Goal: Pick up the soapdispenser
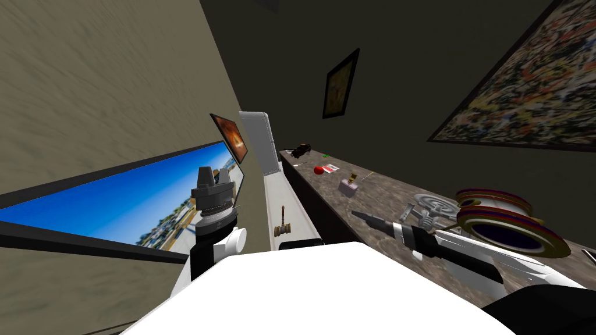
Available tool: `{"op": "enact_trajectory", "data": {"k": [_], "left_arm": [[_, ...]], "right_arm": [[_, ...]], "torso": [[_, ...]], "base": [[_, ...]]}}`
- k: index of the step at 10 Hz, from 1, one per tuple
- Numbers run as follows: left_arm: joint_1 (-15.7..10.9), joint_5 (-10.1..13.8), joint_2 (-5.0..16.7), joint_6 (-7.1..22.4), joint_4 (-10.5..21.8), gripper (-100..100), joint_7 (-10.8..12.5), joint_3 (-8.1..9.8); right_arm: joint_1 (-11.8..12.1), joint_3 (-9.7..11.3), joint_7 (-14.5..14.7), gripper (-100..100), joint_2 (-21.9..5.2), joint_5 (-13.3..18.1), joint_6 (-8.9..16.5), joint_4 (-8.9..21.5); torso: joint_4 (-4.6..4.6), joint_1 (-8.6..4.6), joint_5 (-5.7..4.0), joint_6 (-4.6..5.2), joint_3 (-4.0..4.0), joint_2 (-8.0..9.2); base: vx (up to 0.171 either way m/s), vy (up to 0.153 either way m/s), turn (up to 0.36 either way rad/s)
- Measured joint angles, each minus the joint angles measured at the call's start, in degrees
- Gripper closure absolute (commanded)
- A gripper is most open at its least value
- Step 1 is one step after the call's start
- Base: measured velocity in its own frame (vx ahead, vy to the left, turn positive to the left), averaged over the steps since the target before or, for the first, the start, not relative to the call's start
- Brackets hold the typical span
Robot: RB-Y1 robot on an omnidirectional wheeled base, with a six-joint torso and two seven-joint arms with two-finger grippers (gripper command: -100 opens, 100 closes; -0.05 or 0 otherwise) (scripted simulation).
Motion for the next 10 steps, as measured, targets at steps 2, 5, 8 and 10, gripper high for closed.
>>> {"op": "enact_trajectory", "data": {"k": [2,5,8,10], "left_arm": [[0.0,0.0,0.0,0.0,0.0,0,0.0,0.0],[0.0,0.0,0.0,0.0,0.0,0,0.0,0.0],[0.0,0.0,0.0,0.0,0.0,0,0.0,0.0],[0.0,0.0,0.0,0.0,0.0,0,0.0,0.0]], "right_arm": [[1.4,-0.1,0.0,-100,-3.5,0.8,0.2,0.6],[1.3,1.3,-0.4,-100,-8.8,2.9,-0.2,3.6],[2.8,1.1,-0.5,-100,-14.4,4.0,-1.3,6.1],[3.6,1.3,-0.4,-100,-18.0,5.1,-1.6,7.5]], "torso": [[0.01,0.08,0.07,0.0,0.0,-0.01],[0.01,0.18,0.18,-0.03,-0.02,-0.06],[0.02,0.28,0.26,-0.03,-0.03,-0.07],[0.03,0.38,0.35,-0.07,-0.02,-0.08]], "base": [[0.017,0.005,0.033],[0.02,0.005,0.026],[0.025,0.009,0.033],[0.023,0.016,0.029]]}}
